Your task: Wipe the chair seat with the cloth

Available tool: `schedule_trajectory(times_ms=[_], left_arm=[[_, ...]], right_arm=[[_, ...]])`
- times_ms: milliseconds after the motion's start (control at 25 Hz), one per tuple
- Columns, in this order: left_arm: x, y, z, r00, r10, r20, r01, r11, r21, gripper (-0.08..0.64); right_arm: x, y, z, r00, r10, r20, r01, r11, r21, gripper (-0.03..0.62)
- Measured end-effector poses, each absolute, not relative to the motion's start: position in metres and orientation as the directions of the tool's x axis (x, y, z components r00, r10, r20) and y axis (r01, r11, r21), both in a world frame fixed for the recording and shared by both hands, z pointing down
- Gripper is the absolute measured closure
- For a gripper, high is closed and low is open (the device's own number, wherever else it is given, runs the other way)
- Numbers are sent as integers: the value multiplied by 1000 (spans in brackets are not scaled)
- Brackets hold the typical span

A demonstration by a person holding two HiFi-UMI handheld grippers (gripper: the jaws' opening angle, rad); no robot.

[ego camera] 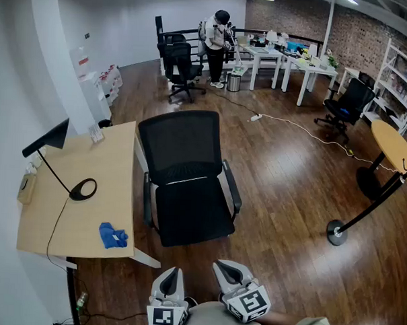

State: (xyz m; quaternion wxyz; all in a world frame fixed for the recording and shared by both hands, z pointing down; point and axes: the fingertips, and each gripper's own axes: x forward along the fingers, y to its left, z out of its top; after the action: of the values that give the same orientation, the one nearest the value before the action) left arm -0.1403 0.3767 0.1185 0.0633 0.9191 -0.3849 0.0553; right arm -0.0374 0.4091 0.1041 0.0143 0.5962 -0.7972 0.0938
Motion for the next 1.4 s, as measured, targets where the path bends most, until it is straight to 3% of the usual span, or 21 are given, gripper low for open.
schedule_trajectory(times_ms=[840, 1400], left_arm=[[-127, 377, 121, 687, -709, 158, -723, -688, 59, 555], [-96, 389, 116, 594, -785, 175, -798, -603, 7, 554]], right_arm=[[-19, 410, 107, -280, -951, 132, -954, 260, -150, 592], [30, 414, 109, -318, -943, 100, -935, 294, -198, 592]])
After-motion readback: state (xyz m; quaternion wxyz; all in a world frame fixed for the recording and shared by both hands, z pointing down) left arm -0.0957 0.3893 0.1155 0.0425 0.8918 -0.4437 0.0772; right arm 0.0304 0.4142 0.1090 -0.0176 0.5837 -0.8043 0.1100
